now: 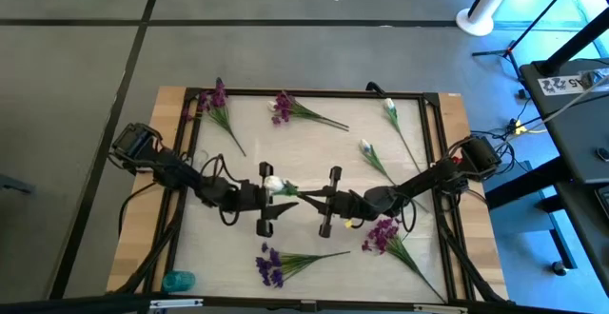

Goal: Sort flowers into vase by color
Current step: Put the white flower into the transparent vase

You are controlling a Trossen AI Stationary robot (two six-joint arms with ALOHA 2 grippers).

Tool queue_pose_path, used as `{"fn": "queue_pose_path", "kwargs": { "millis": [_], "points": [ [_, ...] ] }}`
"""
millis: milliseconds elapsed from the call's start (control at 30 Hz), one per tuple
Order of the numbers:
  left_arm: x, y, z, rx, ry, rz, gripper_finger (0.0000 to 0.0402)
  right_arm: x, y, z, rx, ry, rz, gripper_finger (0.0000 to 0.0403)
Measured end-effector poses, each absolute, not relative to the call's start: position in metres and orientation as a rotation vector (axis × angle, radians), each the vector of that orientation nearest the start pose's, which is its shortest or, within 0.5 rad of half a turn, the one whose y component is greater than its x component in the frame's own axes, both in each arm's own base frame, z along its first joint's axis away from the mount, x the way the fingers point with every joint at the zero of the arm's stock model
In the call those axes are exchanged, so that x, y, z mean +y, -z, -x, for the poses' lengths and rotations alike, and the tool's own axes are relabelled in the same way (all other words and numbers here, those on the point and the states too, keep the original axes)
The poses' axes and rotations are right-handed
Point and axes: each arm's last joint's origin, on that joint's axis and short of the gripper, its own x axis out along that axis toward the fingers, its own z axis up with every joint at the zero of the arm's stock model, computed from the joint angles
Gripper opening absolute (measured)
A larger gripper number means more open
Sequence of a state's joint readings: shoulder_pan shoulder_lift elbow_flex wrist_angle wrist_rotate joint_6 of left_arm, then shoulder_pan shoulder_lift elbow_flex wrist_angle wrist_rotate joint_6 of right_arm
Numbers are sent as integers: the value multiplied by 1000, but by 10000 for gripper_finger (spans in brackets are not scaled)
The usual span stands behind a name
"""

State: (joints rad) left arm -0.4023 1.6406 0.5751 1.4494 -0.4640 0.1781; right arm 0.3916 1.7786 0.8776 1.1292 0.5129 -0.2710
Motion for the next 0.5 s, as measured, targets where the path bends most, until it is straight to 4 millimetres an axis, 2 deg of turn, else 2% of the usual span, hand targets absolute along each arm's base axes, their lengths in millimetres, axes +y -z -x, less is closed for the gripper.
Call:
{"fn": "queue_pose_path", "kwargs": {
  "millis": [133,300,400,500],
  "points": [
    [-97,-215,-281,-330,-105,49,131,126,-228,-342,-187,141,170,17],
    [-99,-213,-281,-301,-98,49,26,126,-227,-342,-177,141,175,17],
    [-103,-212,-280,-292,-92,4,13,127,-226,-343,-169,104,190,25],
    [-105,-217,-276,-241,-98,-43,11,128,-225,-343,-164,87,190,61]
  ]
}}
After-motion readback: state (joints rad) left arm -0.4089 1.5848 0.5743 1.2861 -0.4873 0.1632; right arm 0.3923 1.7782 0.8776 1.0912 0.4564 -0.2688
